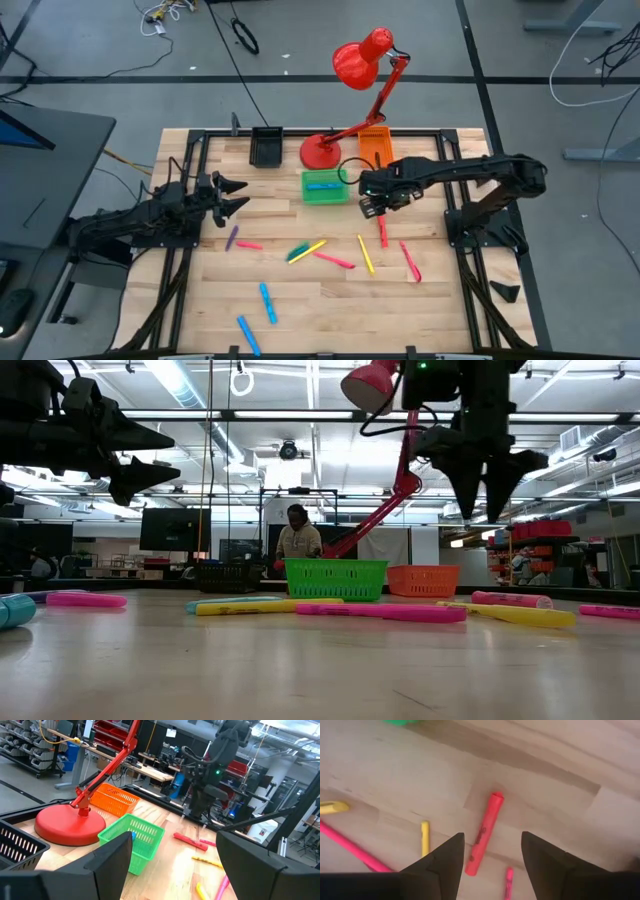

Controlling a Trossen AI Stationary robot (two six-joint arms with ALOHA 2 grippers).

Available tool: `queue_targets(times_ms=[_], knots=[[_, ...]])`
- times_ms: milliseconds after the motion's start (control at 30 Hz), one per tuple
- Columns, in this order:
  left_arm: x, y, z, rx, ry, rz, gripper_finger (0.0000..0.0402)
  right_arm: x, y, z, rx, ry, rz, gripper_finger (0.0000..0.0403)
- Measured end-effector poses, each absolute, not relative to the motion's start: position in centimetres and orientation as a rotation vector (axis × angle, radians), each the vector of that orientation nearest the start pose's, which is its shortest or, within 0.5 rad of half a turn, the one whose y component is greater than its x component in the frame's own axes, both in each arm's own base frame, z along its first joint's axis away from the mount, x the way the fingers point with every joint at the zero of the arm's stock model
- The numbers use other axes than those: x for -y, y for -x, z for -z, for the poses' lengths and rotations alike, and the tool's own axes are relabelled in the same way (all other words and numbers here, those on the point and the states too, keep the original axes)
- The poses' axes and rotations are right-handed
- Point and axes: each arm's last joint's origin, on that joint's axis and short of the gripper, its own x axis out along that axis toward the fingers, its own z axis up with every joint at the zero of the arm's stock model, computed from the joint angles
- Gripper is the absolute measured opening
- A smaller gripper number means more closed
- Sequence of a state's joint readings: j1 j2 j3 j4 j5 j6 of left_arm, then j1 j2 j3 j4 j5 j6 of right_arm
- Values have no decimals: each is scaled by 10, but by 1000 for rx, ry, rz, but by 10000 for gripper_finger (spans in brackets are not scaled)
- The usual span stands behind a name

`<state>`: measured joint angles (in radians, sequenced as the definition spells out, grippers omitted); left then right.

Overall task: Pick & Place Markers
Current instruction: Put the big red highlighter into the green basket

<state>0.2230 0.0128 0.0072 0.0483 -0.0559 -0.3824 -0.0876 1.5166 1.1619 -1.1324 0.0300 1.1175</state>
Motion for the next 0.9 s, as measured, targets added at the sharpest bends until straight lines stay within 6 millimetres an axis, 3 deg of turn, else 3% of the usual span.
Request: queue_targets(times_ms=[400, 900], knots=[[-23, -95, -170, 96, 376, -268, 296, 8, -250, -235, -1274, -1087, 903, 200], [-23, -95, -170, 96, 376, -268, 296, 5, -252, -235, -1268, -1103, 898, 200]])
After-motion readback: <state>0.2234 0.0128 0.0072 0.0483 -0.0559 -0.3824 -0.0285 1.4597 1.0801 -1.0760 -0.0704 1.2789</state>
